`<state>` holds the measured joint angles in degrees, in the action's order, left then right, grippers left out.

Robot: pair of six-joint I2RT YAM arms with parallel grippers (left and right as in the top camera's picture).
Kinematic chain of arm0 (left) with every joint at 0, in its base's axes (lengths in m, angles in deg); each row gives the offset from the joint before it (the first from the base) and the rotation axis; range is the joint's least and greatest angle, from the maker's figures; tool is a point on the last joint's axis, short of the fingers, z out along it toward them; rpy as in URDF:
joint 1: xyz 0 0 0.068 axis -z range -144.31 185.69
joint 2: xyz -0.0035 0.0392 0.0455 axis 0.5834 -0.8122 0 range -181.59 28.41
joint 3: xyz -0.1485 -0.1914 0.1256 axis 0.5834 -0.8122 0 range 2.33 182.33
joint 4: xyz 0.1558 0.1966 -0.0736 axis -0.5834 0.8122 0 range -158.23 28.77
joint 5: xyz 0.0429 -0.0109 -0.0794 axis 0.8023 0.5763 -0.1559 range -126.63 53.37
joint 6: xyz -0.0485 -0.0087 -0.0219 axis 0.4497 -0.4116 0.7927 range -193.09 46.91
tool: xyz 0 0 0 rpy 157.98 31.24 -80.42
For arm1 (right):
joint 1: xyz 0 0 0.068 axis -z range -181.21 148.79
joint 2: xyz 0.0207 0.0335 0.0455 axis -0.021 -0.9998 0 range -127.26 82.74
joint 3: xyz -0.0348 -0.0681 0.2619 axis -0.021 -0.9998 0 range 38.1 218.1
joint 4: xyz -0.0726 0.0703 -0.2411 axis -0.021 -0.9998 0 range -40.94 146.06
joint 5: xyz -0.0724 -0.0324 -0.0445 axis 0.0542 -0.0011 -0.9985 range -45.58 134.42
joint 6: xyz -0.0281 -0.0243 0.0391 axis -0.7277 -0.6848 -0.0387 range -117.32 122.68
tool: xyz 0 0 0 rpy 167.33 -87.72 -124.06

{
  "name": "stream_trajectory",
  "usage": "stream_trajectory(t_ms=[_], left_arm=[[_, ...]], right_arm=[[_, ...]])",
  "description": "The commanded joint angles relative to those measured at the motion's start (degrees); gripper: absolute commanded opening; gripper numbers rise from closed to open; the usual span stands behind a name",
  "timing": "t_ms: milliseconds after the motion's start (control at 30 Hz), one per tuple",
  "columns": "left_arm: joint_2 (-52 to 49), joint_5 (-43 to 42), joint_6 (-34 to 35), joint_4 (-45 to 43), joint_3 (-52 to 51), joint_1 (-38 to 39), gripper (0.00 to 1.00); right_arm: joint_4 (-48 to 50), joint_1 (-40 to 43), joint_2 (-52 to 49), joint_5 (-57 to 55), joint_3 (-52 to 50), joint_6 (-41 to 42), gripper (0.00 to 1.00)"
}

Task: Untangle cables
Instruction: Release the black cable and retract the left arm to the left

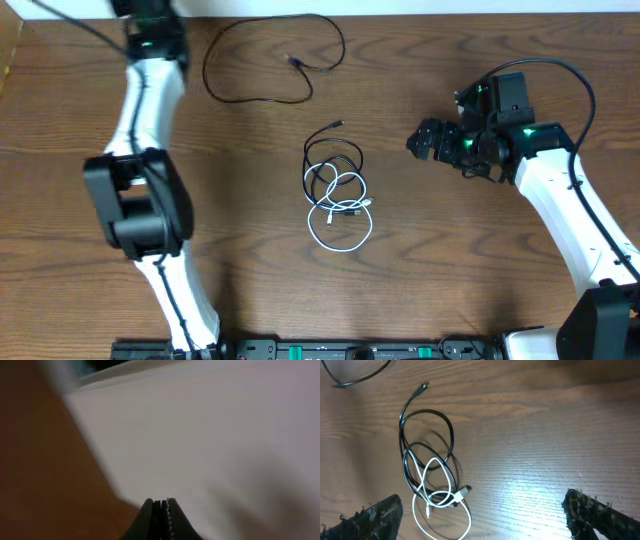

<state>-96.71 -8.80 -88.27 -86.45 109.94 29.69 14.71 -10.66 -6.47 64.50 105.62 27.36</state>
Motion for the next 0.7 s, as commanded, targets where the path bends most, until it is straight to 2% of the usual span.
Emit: stream_trajectory(t_ms=[0,33,100,133,233,300,400,433,467,533,667], left_arm=[[-0.5,2.6,-9.2,4.9,1.2,-7.1,0.17],[-0.5,2.3,-9.1,7.0,1.1,-8.2,0.30],[-0.5,-0.7,-8.9,12.7,1.1,-10.1,0.72],[-0.5,-2.4,-8.5,15.1,1.1,-10.6,0.82],[-0.5,-7.6,-6.1,23.0,1.1,-10.8,0.90],[-0.5,-14.3,-3.4,28.3,1.1,-10.4,0.90],[-0.5,-30.1,1.3,33.5,0.9,-9.8,0.91],[-0.5,-36.2,4.9,33.7,0.7,-9.4,0.91],[-0.5,-38.7,7.5,33.3,0.6,-9.0,0.90],[-1.0,-39.6,12.8,32.7,0.5,-8.2,0.91],[-3.0,-39.3,13.8,32.8,0.5,-6.3,0.90]], right_arm=[[0.2,-0.4,0.8,-0.5,-0.3,-1.2,0.99],[0.5,-0.4,0.8,-0.5,-0.3,-1.2,0.99],[1.7,-0.4,0.8,-0.5,-0.3,-0.9,0.99],[2.3,-0.4,0.8,-0.5,-0.3,-0.7,0.98],[3.3,-0.4,0.8,-0.4,-0.3,0.2,0.98],[3.3,-0.4,0.8,-0.4,-0.3,0.1,0.99],[2.6,-0.4,0.8,-0.4,-0.3,0.1,0.99],[2.0,-0.4,0.8,-0.4,-0.3,0.1,0.99],[1.7,-0.4,0.8,-0.4,-0.3,0.1,0.99],[1.1,-0.4,0.8,-0.4,-0.5,0.1,0.99],[0.4,-0.8,0.8,-0.5,-0.7,0.1,0.99]])
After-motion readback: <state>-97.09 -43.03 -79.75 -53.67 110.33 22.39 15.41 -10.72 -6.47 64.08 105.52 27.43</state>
